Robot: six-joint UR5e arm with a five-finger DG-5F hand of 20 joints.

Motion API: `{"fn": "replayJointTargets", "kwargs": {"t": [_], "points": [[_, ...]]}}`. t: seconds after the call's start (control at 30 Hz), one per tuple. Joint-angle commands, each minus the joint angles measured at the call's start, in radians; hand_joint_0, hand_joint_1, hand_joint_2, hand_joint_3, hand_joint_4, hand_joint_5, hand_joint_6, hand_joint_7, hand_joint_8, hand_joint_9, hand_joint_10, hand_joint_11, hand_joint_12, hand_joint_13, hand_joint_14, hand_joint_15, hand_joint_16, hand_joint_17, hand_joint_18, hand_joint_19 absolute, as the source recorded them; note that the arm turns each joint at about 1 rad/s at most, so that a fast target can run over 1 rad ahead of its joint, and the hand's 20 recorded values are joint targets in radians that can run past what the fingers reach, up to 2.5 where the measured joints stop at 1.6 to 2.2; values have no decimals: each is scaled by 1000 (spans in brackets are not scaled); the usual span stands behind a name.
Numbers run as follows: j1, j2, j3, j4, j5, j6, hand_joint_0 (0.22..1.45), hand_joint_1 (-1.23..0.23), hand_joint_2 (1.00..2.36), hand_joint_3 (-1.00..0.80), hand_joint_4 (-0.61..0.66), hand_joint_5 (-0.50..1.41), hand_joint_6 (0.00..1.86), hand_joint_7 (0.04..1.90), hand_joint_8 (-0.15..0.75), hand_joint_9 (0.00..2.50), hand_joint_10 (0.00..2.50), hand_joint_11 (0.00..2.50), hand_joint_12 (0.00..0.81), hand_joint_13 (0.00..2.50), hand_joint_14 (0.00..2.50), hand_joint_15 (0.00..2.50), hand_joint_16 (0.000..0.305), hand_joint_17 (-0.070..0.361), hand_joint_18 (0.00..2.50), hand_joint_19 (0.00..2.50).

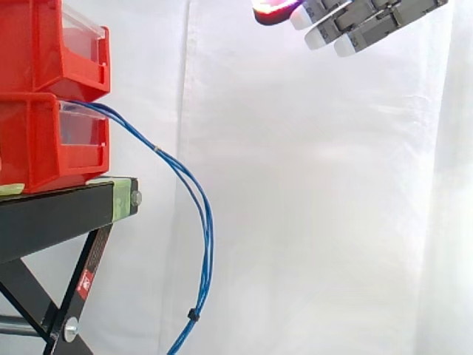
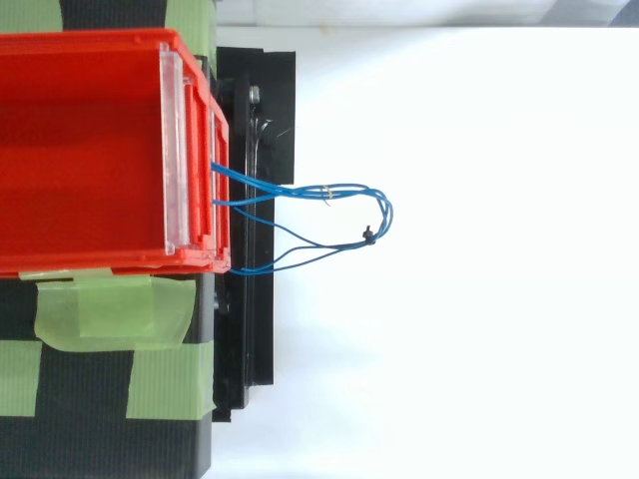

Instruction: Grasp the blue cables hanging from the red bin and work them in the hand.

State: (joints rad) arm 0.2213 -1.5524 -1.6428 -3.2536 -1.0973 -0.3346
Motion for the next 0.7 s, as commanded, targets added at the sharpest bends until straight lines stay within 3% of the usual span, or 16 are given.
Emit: {"fn": "replayJointTargets", "kwargs": {"t": [0.0, 0.23, 0.27, 0.33, 0.37, 0.4, 0.43, 0.5, 0.53, 0.57, 0.6, 0.67], "points": [[0, 0, 0, 0, -1, 2, 824, -463, 1002, -954, 208, -205, 6, 688, 280, 153, 7, 208, 332, 0, 5, 229, 60, 134, 0, 207], [0, 0, -8, -6, -1, 3, 825, -464, 1002, -954, 207, -205, 6, 692, 282, 162, 4, 216, 334, 0, 5, 235, 60, 134, 0, 211], [0, 0, -23, -8, 1, 8, 824, -464, 1002, -954, 206, -204, 6, 690, 282, 162, 4, 215, 334, 0, 5, 235, 60, 134, 0, 211], [-5, 0, -66, -8, -1, 25, 826, -464, 1002, -957, 209, -203, 6, 688, 283, 163, 4, 212, 335, 0, 5, 235, 60, 134, 0, 227], [-7, 2, -107, -6, -1, 55, 825, -463, 1002, -953, 208, -202, 6, 692, 282, 163, 4, 212, 336, 0, 5, 240, 60, 135, 0, 230], [-10, 3, -167, 6, -3, 134, 826, -464, 1002, -956, 207, -200, 6, 694, 281, 156, 5, 218, 335, 0, 5, 243, 60, 134, 0, 233], [-10, 3, -167, 6, -3, 134, 825, -464, 1002, -950, 211, -197, 6, 696, 280, 152, 4, 217, 336, 0, 5, 243, 60, 134, 0, 233], [-11, 14, -233, 38, -1, 247, 825, -464, 1002, -952, 213, -195, 6, 695, 279, 147, 4, 214, 336, 0, 5, 243, 60, 134, 0, 236], [-11, 18, -247, 49, -1, 264, 825, -464, 1002, -948, 215, -194, 6, 696, 279, 147, 4, 213, 335, 0, 6, 241, 60, 134, 0, 245], [-10, 28, -310, 115, 5, 278, 825, -464, 1002, -952, 214, -193, 6, 697, 279, 146, 4, 216, 335, 0, 5, 238, 60, 134, 0, 245], [-11, 28, -342, 163, 7, 279, 826, -464, 1002, -956, 214, -193, 6, 698, 280, 146, 4, 217, 335, 0, 5, 238, 60, 134, 0, 245], [-11, 28, -370, 212, 8, 279, 825, -464, 1002, -951, 216, -191, 6, 697, 281, 147, 4, 212, 336, 0, 7, 235, 60, 134, 0, 243]]}}
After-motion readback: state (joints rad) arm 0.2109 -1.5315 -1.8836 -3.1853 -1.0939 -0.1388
